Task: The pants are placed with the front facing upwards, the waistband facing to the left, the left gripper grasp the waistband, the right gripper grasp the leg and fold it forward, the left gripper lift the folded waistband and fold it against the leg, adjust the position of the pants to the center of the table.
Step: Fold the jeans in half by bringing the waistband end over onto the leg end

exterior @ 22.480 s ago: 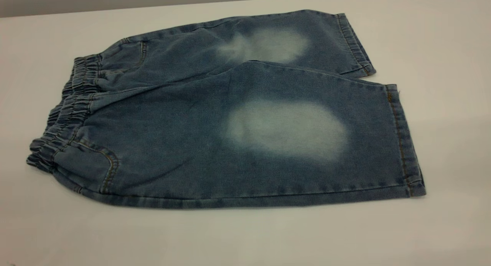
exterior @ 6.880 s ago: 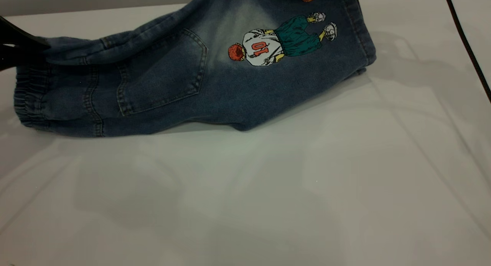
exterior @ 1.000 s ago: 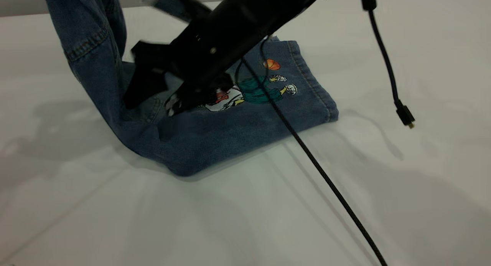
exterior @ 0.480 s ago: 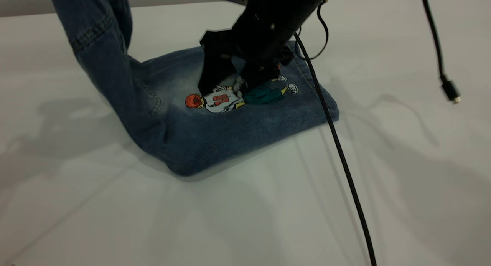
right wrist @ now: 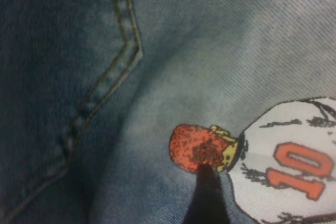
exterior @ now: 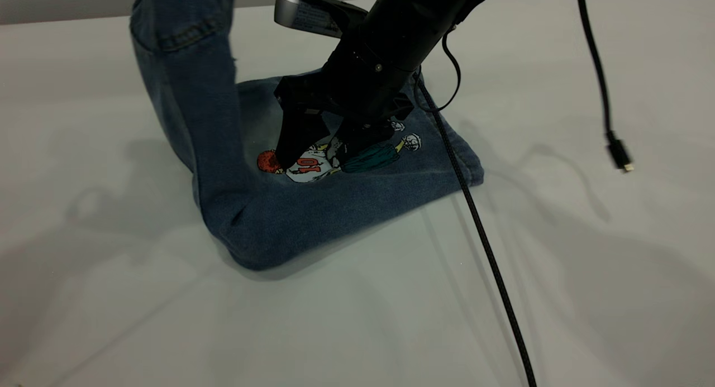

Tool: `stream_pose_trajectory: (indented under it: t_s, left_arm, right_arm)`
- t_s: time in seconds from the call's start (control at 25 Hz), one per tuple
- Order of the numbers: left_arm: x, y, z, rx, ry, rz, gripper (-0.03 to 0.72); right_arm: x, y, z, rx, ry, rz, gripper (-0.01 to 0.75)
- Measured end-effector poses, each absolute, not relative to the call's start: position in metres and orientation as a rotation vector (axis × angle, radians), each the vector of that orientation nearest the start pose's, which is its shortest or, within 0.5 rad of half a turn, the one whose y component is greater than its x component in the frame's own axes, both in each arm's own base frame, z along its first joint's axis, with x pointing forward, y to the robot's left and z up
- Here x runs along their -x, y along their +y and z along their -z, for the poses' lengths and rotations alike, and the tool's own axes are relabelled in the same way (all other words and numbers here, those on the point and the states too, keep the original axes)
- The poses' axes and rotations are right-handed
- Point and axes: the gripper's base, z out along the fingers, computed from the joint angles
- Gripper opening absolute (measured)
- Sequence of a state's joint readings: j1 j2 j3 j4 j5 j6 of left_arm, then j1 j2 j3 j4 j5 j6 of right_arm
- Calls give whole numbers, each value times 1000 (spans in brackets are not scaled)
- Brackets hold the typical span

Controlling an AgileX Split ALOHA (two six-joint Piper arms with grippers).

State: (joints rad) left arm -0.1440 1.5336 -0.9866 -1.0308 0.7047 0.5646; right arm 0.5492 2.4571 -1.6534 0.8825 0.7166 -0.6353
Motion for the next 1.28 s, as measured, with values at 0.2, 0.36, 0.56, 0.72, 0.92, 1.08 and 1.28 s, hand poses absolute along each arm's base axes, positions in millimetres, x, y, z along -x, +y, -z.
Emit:
stream_pose_trajectory:
  t_s: [0.2, 0.36, 0.56, 0.72, 0.92, 1.08, 1.28]
  left_arm:
    - [-299, -103, -257, -56, 2463, 933, 139]
    - [-298, -103, -257, -63, 2464, 933, 139]
    - [-298, -103, -257, -59, 2467, 937, 139]
    - [-299, -103, -254, -59, 2474, 937, 139]
    - [-305, -113, -237, -60, 2511, 927, 139]
    - [-309, -136, -213, -122, 2550, 883, 139]
    - [-315, -169, -179, -142, 2614, 866, 139]
  right_arm:
    - [-383, 281, -61, 796, 2730, -869, 479]
    - [-394, 271, -91, 805, 2647, -834, 479]
    - [-415, 239, -131, 700, 2585, -781, 479]
    - [-432, 203, -173, 593, 2501, -751, 479]
    - [-439, 157, -235, 487, 2370, -698, 479]
    - [-435, 137, -271, 466, 2292, -665, 479]
    - [-426, 113, -308, 455, 2218, -590, 479]
